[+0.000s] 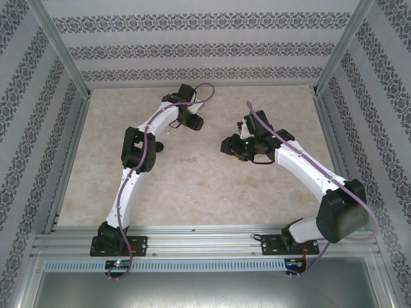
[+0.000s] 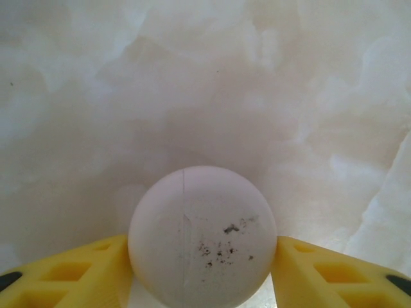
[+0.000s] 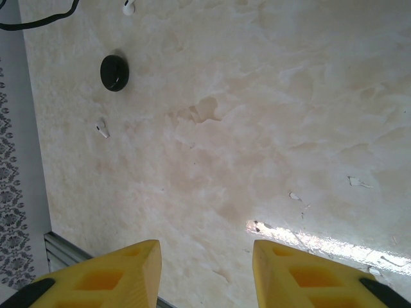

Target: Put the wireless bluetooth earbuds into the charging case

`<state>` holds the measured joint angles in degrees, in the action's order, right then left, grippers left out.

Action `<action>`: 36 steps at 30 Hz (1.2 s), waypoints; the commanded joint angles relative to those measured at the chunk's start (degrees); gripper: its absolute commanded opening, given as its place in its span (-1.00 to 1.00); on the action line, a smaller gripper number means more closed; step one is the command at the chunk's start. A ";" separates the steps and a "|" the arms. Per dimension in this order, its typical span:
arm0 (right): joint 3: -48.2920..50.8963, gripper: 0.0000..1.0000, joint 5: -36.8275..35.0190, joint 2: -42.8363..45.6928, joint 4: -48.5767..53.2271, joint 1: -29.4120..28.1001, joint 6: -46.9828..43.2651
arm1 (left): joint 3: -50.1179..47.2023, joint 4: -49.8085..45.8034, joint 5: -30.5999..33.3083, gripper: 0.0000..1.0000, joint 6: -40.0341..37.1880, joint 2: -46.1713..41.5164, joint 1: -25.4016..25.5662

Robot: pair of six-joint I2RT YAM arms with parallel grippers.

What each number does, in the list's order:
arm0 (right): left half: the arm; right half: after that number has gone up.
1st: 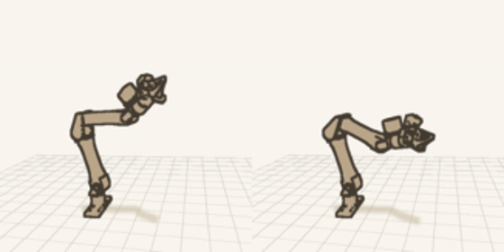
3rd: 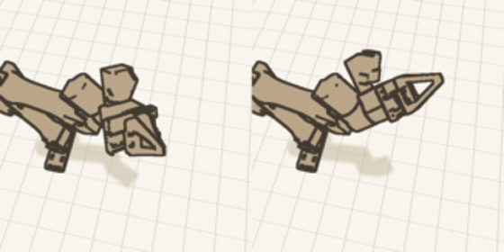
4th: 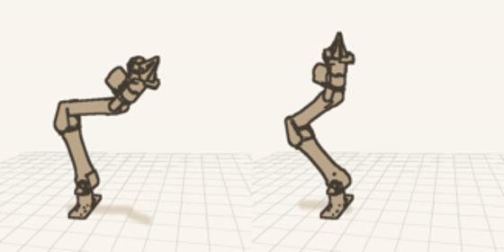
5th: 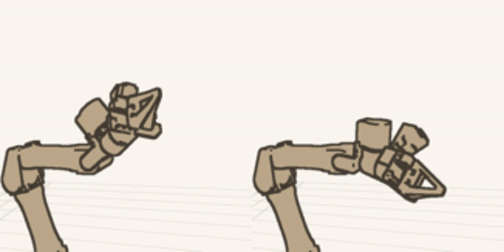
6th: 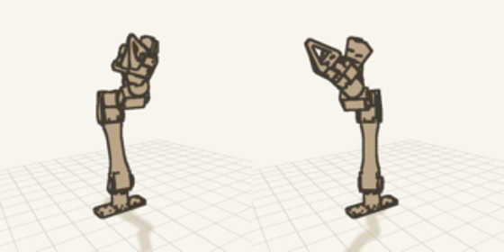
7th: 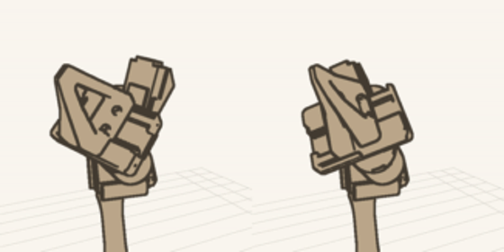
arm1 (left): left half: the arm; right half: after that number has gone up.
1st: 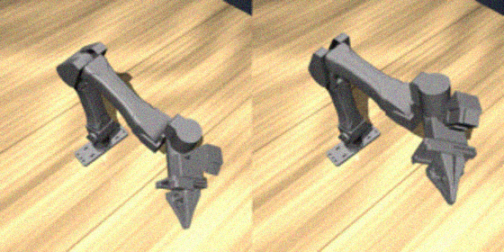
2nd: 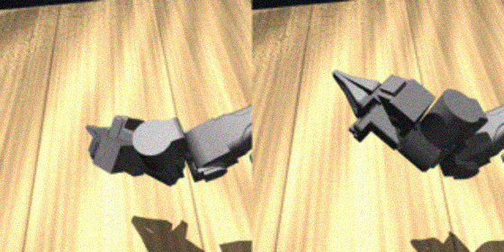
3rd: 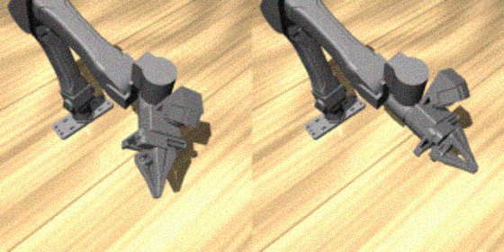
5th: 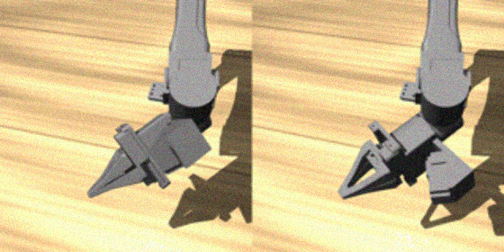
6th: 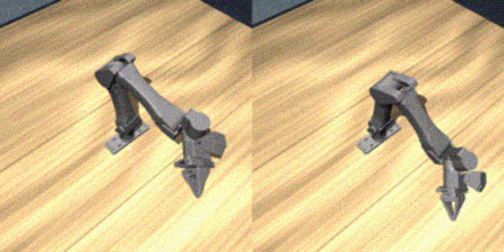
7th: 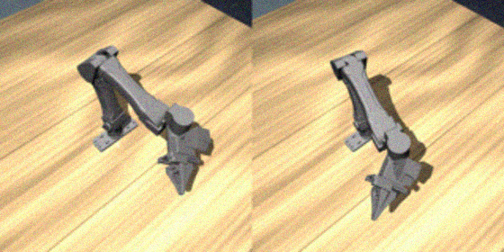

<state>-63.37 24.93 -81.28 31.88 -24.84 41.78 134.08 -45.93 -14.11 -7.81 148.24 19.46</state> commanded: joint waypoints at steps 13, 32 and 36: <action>2.67 -0.16 1.69 2.04 -1.95 0.76 2.29 | -29.36 13.22 -8.46 -0.21 -9.24 -17.57 3.03; 12.75 -0.16 10.72 3.19 -13.87 0.36 10.34 | -68.38 30.71 -19.64 -0.24 -13.59 -48.40 8.94; 12.66 -0.16 12.95 2.79 -14.14 -0.61 9.66 | -71.79 31.81 -21.82 -0.25 -13.37 -53.39 10.87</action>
<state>-50.89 34.76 -79.44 19.31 -24.53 51.16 63.75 -17.34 -32.64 -19.33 98.30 29.08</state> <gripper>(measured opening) 0.422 0.379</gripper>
